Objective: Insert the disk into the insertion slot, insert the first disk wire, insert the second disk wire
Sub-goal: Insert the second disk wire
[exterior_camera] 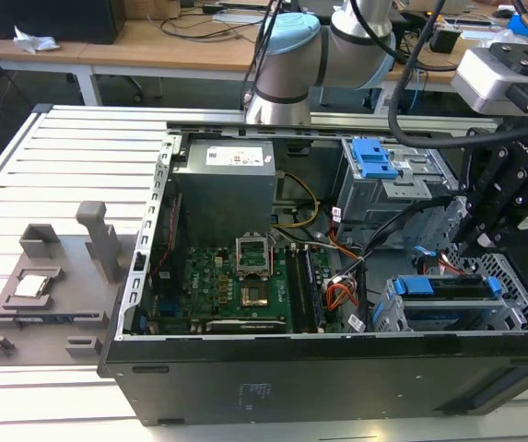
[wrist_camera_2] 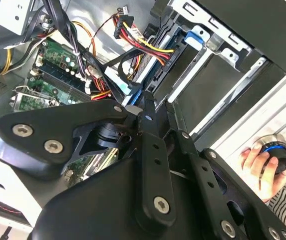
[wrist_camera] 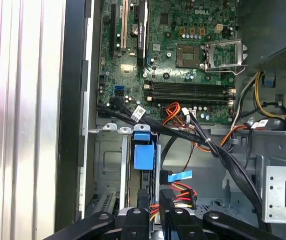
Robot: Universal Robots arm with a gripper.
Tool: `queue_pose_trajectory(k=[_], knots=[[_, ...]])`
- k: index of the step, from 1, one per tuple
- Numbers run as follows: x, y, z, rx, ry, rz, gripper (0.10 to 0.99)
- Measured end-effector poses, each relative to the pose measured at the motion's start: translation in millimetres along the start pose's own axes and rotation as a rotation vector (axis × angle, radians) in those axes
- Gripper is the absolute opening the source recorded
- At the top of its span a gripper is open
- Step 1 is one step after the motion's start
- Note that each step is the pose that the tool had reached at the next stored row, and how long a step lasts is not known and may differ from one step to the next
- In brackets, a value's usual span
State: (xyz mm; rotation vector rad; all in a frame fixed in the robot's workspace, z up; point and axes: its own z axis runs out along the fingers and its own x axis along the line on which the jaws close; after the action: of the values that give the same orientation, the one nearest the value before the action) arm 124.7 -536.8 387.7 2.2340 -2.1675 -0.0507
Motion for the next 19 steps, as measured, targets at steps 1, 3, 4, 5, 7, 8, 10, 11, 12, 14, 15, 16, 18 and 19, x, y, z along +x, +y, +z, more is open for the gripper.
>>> queue_pose_trajectory(k=[1,3,4,5,7,8,10,11,12,14,15,16,18,19], knots=[[0.0,1.8,0.2,0.0,0.0,0.0,0.239],[-0.1,3.5,0.4,0.0,0.0,0.0,0.239],[-0.1,4.3,0.5,0.0,0.0,0.0,0.239],[-0.2,5.2,0.7,0.0,-0.0001,0.0,0.239],[-0.2,6.0,1.0,0.0,-0.0001,0.0,0.239],[-0.2,6.6,1.3,0.0,-0.0001,0.0,0.239],[-0.3,6.9,2.8,0.0,0.0002,0.0,0.239],[-0.3,7.0,4.4,0.0,0.0001,0.0,0.239],[-0.4,6.9,5.5,0.0,0.0,0.0,0.239],[-0.6,6.8,7.5,0.0,-0.0001,0.0,0.239],[-0.6,6.7,8.8,0.0,0.0001,0.0,0.239],[-0.9,6.6,11.0,0.0,0.0003,0.0,0.239],[-4.2,6.3,15.8,0.0,0.0026,0.0,0.239],[-5.8,6.2,16.9,0.0,0.0047,0.0,0.239]])
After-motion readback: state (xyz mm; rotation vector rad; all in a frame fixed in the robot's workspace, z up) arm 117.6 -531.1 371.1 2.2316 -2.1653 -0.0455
